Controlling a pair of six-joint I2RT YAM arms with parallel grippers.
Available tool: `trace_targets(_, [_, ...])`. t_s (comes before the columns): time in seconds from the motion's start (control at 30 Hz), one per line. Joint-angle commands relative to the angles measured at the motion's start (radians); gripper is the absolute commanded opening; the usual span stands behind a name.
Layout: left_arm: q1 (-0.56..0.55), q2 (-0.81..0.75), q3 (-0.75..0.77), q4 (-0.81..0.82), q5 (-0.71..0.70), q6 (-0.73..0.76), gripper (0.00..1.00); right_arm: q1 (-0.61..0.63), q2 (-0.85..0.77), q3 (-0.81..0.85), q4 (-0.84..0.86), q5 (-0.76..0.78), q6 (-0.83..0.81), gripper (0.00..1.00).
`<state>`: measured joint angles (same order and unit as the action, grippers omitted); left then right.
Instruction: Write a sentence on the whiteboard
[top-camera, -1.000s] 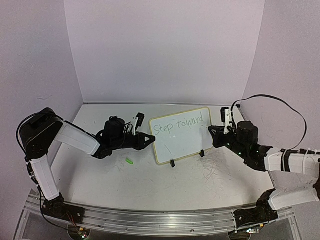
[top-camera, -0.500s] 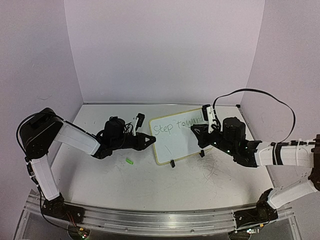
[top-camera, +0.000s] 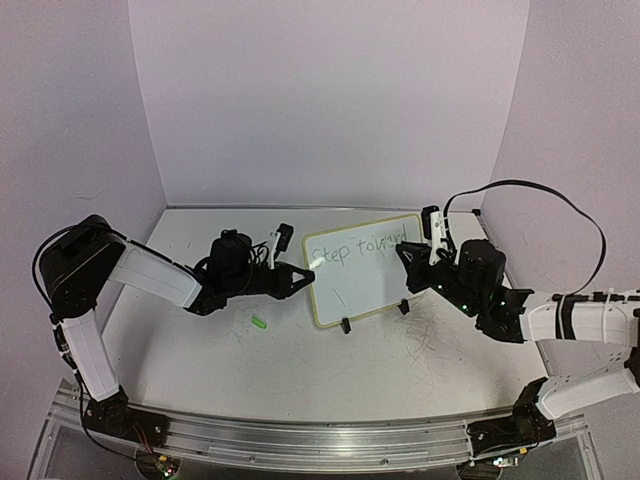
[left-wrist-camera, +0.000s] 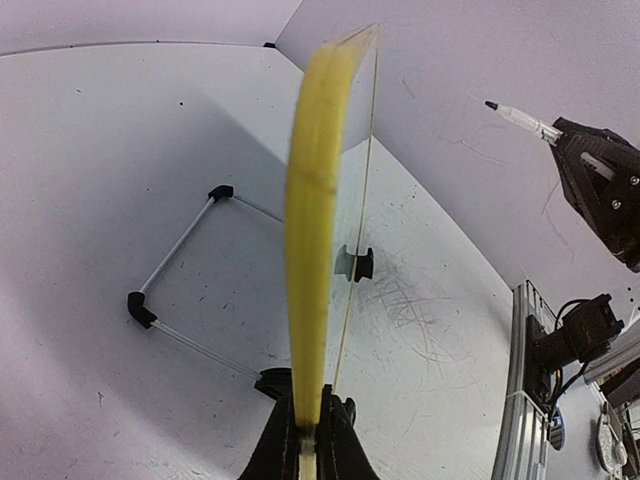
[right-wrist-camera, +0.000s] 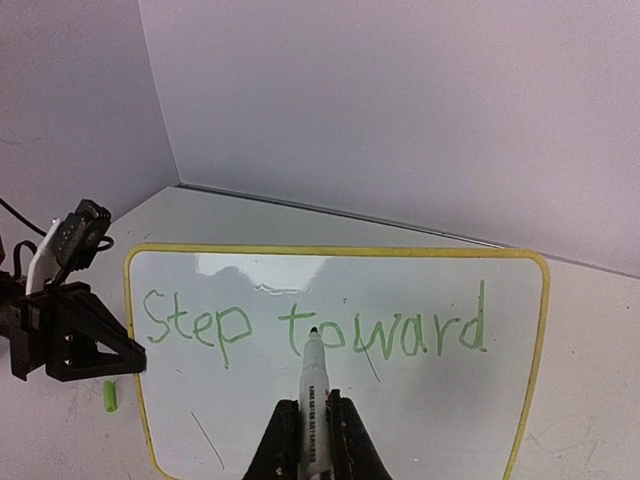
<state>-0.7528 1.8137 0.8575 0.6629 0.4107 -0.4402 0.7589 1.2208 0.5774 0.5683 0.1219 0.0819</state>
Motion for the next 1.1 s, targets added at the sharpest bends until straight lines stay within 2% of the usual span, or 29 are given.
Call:
trace_targets(0.0, [-0.005, 0.013, 0.041, 0.012, 0.009, 0.032, 0.00, 0.005, 0.020, 0.019, 0.039, -0.070, -0.038, 0.00])
trace_targets(0.23, [-0.005, 0.017, 0.022, 0.013, 0.003, 0.046, 0.00, 0.010, 0.062, 0.046, 0.023, -0.188, -0.055, 0.00])
trace_targets(0.5, [-0.005, 0.018, 0.011, 0.011, -0.003, 0.035, 0.00, 0.067, 0.113, 0.070, 0.006, -0.195, -0.059, 0.00])
trace_targets(0.73, [-0.005, 0.014, 0.011, 0.006, -0.015, 0.031, 0.00, 0.100, 0.145, 0.114, -0.020, -0.132, -0.061, 0.00])
trace_targets(1.0, [-0.005, 0.006, 0.011, -0.008, -0.051, 0.020, 0.00, 0.099, 0.102, 0.112, 0.035, 0.057, -0.031, 0.00])
trace_targets(1.07, [-0.005, 0.009, 0.015, -0.013, -0.058, 0.016, 0.00, 0.099, 0.118, 0.129, 0.039, 0.043, -0.018, 0.00])
